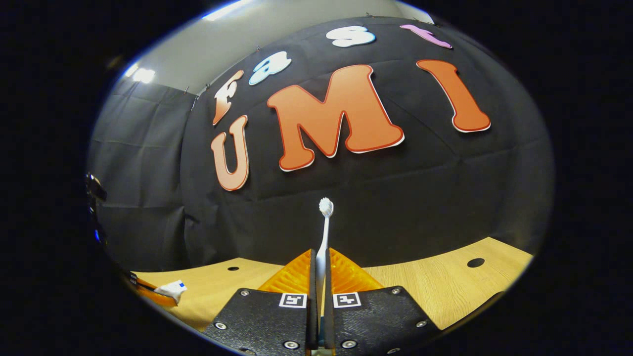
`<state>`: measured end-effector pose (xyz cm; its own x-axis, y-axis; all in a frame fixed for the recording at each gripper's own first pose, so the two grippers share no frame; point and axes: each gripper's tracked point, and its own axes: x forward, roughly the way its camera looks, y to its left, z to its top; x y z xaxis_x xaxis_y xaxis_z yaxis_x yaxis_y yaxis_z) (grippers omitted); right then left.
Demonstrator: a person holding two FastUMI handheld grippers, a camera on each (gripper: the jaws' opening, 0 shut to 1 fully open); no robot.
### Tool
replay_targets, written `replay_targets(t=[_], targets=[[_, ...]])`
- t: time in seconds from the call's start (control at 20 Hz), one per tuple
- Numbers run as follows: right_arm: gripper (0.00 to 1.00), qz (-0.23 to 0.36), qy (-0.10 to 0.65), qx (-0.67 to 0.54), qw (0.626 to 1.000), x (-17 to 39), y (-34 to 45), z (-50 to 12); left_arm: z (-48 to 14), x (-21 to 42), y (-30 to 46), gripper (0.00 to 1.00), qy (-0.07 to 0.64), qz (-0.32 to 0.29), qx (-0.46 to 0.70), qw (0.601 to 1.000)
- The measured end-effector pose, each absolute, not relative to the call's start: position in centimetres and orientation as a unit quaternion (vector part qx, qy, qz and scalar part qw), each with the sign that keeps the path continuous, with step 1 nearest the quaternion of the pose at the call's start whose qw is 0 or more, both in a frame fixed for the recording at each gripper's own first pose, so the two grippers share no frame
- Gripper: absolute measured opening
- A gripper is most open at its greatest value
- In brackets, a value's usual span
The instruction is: Put the toothbrush and toothpaste on the desktop into the cup, then pick up the cup and place it on the coaster on the desktop.
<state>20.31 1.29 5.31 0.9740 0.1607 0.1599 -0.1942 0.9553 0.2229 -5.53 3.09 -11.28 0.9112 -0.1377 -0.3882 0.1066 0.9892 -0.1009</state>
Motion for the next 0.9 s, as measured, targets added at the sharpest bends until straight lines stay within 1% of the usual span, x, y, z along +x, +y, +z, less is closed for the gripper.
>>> replay_targets(t=[0.35, 0.5, 0.6, 0.65, 0.7, 0.9], targets=[[0.06, 0.092, -0.037, 0.087, 0.991, 21.0, 1.9, 2.4, -9.1, -3.4, 1.5, 0.15, 0.159, -0.082, -0.04, 0.983], [0.06, 0.084, -0.045, 0.076, 0.993, 20.3, 1.5, 2.8, -8.8, -1.9, 0.3, 0.15, 0.139, -0.095, -0.027, 0.985], [0.08, 0.08, -0.042, 0.068, 0.994, 19.8, 1.4, 2.4, -7.3, -1.4, -1.5, 0.15, 0.122, -0.112, -0.029, 0.986], [0.08, 0.076, -0.04, 0.063, 0.994, 19.6, 1.3, 2.3, -6.8, -1.7, -2.7, 0.16, 0.112, -0.118, -0.031, 0.986], [0.09, 0.073, -0.038, 0.059, 0.995, 19.3, 1.0, 2.2, -6.3, -1.5, -3.4, 0.15, 0.106, -0.123, -0.033, 0.986], [0.1, 0.069, -0.03, 0.059, 0.995, 17.9, 0.6, 1.8, -5.2, 0.8, -4.9, 0.15, 0.083, -0.131, -0.06, 0.986]])
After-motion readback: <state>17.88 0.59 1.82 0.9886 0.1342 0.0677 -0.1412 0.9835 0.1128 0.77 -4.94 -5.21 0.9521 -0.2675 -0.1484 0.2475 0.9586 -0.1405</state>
